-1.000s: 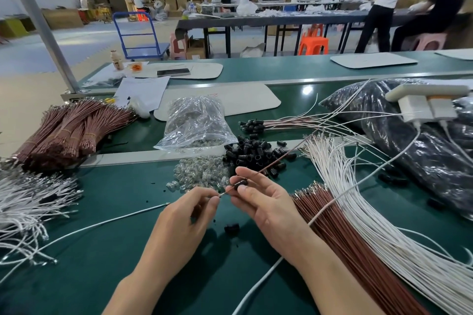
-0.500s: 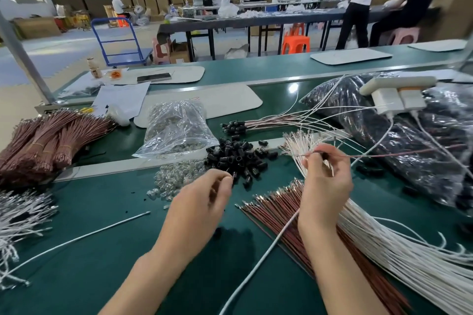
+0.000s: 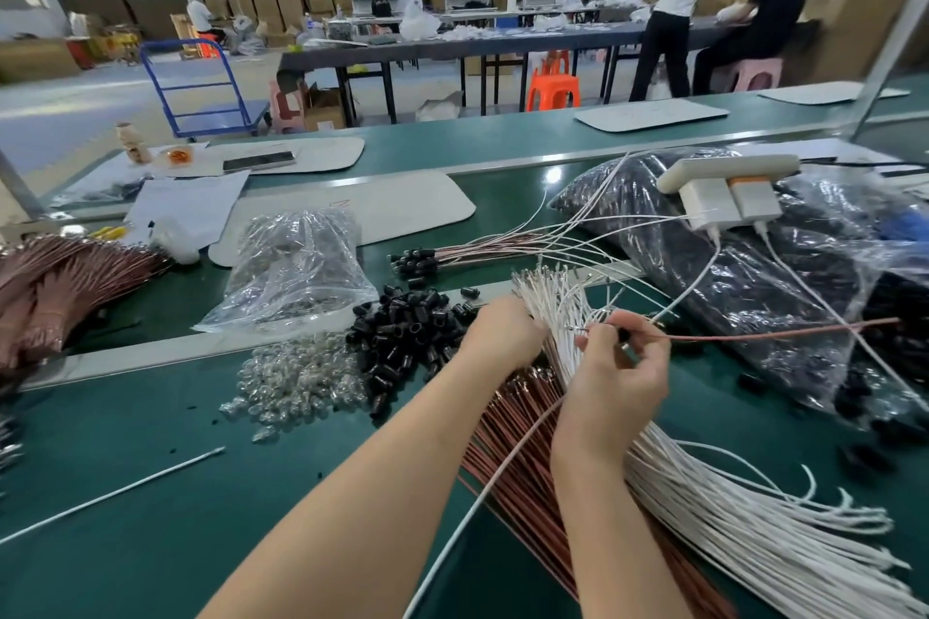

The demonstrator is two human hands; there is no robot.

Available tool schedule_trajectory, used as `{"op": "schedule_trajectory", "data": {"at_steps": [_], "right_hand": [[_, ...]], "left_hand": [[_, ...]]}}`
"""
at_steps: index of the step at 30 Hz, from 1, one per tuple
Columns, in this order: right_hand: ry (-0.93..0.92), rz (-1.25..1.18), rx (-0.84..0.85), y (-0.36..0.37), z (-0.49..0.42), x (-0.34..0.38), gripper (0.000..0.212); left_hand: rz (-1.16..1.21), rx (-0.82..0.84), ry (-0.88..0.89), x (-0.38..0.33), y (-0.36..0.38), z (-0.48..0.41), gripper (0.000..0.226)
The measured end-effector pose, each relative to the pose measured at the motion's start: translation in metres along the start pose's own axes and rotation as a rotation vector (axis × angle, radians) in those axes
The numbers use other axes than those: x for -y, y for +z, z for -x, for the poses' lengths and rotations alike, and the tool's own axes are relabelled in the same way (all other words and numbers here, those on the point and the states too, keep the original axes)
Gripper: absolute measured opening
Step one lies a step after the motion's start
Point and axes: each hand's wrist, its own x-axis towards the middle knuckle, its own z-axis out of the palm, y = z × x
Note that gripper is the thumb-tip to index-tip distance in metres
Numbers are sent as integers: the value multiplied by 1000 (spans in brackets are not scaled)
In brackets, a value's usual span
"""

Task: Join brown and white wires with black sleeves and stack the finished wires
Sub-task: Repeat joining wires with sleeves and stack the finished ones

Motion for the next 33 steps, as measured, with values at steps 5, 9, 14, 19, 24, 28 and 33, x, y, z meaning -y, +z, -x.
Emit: {"op": "schedule_trajectory", "data": {"at_steps": [5, 9, 14, 19, 24, 28, 33], "right_hand": [[28, 19, -1, 0, -1, -2, 20], [33, 21, 12, -1, 0, 3, 20], [136, -119, 245, 0, 5, 14, 19], [595, -335, 762, 7, 30, 15, 15], [794, -434, 873, 13, 48, 14, 17], [827, -406, 919, 11, 50, 9, 20], [781, -336, 906, 9, 51, 5, 22]], "left_hand": [[292, 22, -106, 4, 0, -5, 21], [514, -12, -90, -2, -9, 5, 19], [860, -365, 109, -14, -63, 30, 9], [1500, -580, 174, 29, -130, 76, 15], [1610, -605, -31, 116, -119, 117, 17], [1473, -715, -139, 168, -96, 129, 16], [1309, -927, -177, 197, -102, 134, 17]]}}
